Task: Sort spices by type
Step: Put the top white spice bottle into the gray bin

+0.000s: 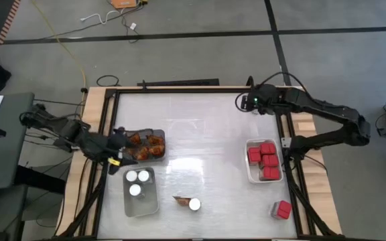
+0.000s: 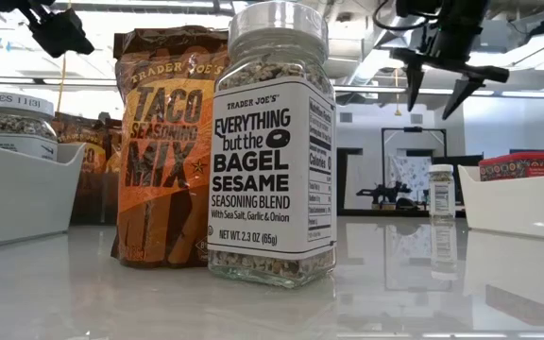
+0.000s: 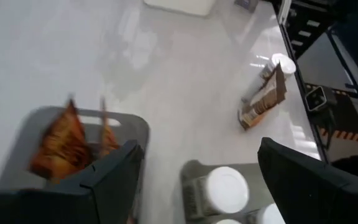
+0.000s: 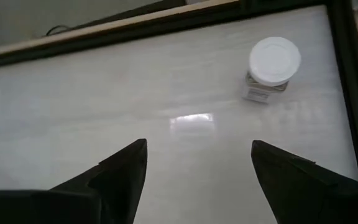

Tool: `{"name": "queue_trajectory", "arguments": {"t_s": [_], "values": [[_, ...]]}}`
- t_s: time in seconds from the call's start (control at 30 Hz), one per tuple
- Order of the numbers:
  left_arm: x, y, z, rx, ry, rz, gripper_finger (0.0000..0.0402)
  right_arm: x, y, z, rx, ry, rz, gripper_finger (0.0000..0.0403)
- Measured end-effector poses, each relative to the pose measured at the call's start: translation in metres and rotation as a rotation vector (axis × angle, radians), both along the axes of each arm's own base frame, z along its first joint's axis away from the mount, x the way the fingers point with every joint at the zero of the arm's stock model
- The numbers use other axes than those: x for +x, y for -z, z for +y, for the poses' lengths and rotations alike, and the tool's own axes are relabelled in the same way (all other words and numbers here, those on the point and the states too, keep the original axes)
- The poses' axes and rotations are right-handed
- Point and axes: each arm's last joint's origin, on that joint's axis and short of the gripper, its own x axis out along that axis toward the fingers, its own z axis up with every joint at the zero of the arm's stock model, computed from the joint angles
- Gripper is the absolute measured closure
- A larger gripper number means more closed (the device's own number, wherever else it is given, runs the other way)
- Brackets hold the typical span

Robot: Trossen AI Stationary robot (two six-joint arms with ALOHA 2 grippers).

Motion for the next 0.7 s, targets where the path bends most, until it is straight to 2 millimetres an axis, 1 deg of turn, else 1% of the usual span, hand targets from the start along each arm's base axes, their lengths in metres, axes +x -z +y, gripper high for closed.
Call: {"name": "queue_trajectory", "arguments": {"t_s": [0.23, 0.4, 0.6, 0.7], "values": [[-0.018, -0.002, 0.013, 0.046, -0.017, -0.018, 0.0092, -0.005, 0.001, -0.004, 0.026, 0.088, -0.011, 0.0091], [-0.02, -0.002, 0.015, 0.092, -0.035, -0.035, 0.0092, -0.007, 0.011, -0.01, 0.075, 0.15, 0.086, 0.0091], [-0.02, -0.002, 0.017, 0.148, -0.075, -0.042, 0.0092, 0.006, 0.028, -0.023, 0.109, 0.176, 0.16, 0.0091], [-0.021, -0.003, 0.018, 0.16, -0.104, -0.053, 0.0092, 0.011, 0.039, -0.032, 0.136, 0.171, 0.227, 0.0092]]}}
